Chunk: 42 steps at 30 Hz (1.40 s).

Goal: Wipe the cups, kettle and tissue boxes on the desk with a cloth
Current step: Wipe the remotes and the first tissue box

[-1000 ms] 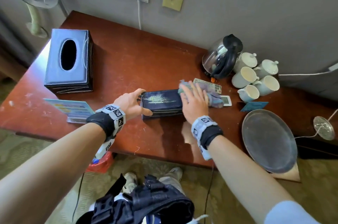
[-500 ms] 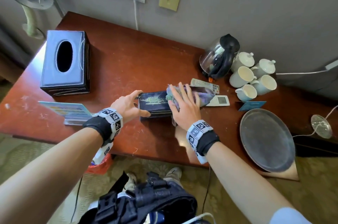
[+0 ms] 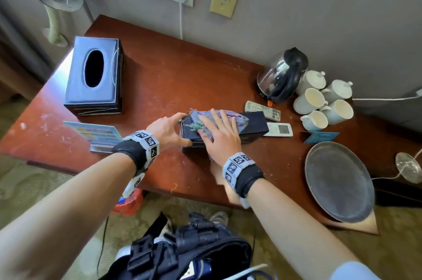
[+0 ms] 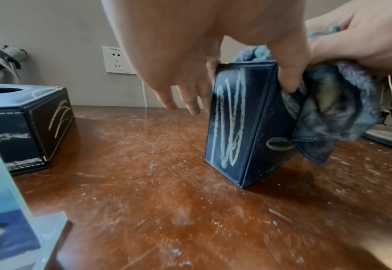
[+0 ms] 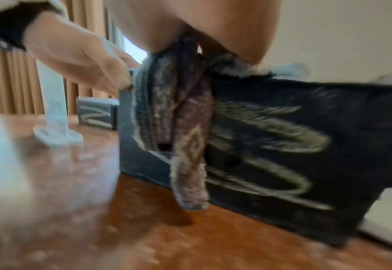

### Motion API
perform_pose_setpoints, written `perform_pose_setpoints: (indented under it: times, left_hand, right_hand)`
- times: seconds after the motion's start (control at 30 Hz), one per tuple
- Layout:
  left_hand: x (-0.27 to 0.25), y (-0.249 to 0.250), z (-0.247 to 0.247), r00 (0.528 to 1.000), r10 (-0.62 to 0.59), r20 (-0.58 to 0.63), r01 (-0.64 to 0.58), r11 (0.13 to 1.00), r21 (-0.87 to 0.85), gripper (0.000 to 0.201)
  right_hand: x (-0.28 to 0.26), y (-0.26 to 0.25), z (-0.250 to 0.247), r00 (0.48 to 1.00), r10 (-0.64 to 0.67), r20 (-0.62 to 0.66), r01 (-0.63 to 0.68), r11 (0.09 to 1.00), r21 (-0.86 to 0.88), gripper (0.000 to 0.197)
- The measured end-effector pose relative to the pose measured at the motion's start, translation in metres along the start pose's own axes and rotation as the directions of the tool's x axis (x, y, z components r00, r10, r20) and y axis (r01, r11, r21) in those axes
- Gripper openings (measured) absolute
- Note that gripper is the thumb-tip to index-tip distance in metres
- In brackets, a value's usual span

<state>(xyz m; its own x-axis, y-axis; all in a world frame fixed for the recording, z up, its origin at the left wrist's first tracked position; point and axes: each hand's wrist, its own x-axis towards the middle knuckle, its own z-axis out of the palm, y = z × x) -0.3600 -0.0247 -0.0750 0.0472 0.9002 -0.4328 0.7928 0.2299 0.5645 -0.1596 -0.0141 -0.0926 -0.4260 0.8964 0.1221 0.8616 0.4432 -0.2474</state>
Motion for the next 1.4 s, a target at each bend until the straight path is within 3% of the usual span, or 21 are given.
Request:
perform_pose_setpoints:
  times: [0.13,0.2,0.27,0.33,0.47,0.53,0.63,0.73,0.8,0.93,1.0,1.07,1.17,1.23,1.33,1.4]
  left_hand:
    - [0.0,-0.002,0.003,1.0,-0.015,0.018,0.015,1.0,-0.007,0.094]
    - [0.001,-0.002,0.006,1.0,-0.02,0.004,0.02,0.999,-0.039,0.09]
    - [0.001,-0.003,0.009,1.0,-0.026,-0.018,0.024,0.995,-0.093,0.089]
    - [0.001,-0.003,0.01,0.999,-0.011,-0.033,0.008,0.993,-0.118,0.085]
    - [-0.002,-0.004,0.009,0.998,0.027,-0.056,-0.034,0.99,-0.139,0.074]
    - [-0.003,-0.004,0.006,0.998,0.029,-0.05,-0.036,0.99,-0.138,0.079]
    - [-0.005,-0.007,0.005,0.999,0.042,0.001,-0.041,0.98,-0.196,0.082]
    - [-0.007,-0.012,0.008,0.998,0.047,0.032,-0.035,0.953,-0.3,0.084]
    - [-0.007,-0.011,0.01,0.999,0.027,0.029,-0.016,0.947,-0.32,0.081]
    - [-0.005,-0.011,0.01,1.0,-0.028,0.013,0.031,0.954,-0.298,0.045]
    - [-0.004,-0.012,0.01,1.0,-0.027,0.016,0.031,0.948,-0.316,0.062]
    - [-0.006,-0.011,0.01,1.0,-0.02,0.015,0.024,0.948,-0.317,0.085]
    - [-0.008,-0.009,0.009,1.0,-0.019,0.003,0.019,0.952,-0.306,0.09]
    - [-0.007,-0.011,0.011,1.0,-0.025,-0.007,0.022,0.951,-0.308,0.091]
    - [-0.007,-0.008,0.01,1.0,-0.023,0.009,0.025,0.956,-0.291,0.088]
    - [-0.007,-0.007,0.008,1.0,-0.019,0.024,0.025,0.954,-0.299,0.087]
  right_hand:
    - [-0.001,0.062,-0.017,0.982,0.188,-0.033,-0.188,0.982,0.019,0.048]
    - [-0.002,0.068,-0.019,0.962,0.267,-0.054,-0.265,0.963,0.042,0.047]
    - [0.0,0.044,-0.013,0.972,0.228,-0.064,-0.223,0.971,0.082,0.043]
    - [0.001,0.005,0.0,0.996,0.081,-0.048,-0.074,0.989,0.125,0.041]
    - [0.005,-0.031,0.005,0.994,-0.074,0.077,0.061,0.985,0.163,0.04]
    - [0.007,-0.013,-0.003,0.992,-0.065,0.106,0.053,0.992,0.112,0.041]
    - [0.01,0.021,-0.018,0.986,0.124,0.112,-0.132,0.989,0.068,0.04]
    - [0.011,-0.001,-0.018,0.964,0.241,0.115,-0.247,0.968,0.044,0.039]
    - [0.01,-0.034,-0.014,0.97,0.178,0.162,-0.189,0.981,0.05,0.04]
    - [0.01,-0.059,-0.011,0.965,0.022,0.26,-0.041,0.997,0.068,0.04]
    - [0.014,-0.047,-0.014,0.964,0.012,0.265,-0.018,1.0,0.019,0.042]
    - [0.018,-0.025,-0.017,0.971,0.085,0.225,-0.088,0.996,0.003,0.042]
    - [0.019,0.012,-0.026,0.95,0.276,0.147,-0.279,0.96,-0.002,0.041]
    - [0.017,0.006,-0.025,0.937,0.324,0.127,-0.323,0.946,-0.033,0.041]
    - [0.01,-0.039,-0.014,0.979,0.141,0.15,-0.147,0.989,0.027,0.047]
    - [0.009,-0.046,-0.01,0.976,0.052,0.21,-0.063,0.997,0.046,0.042]
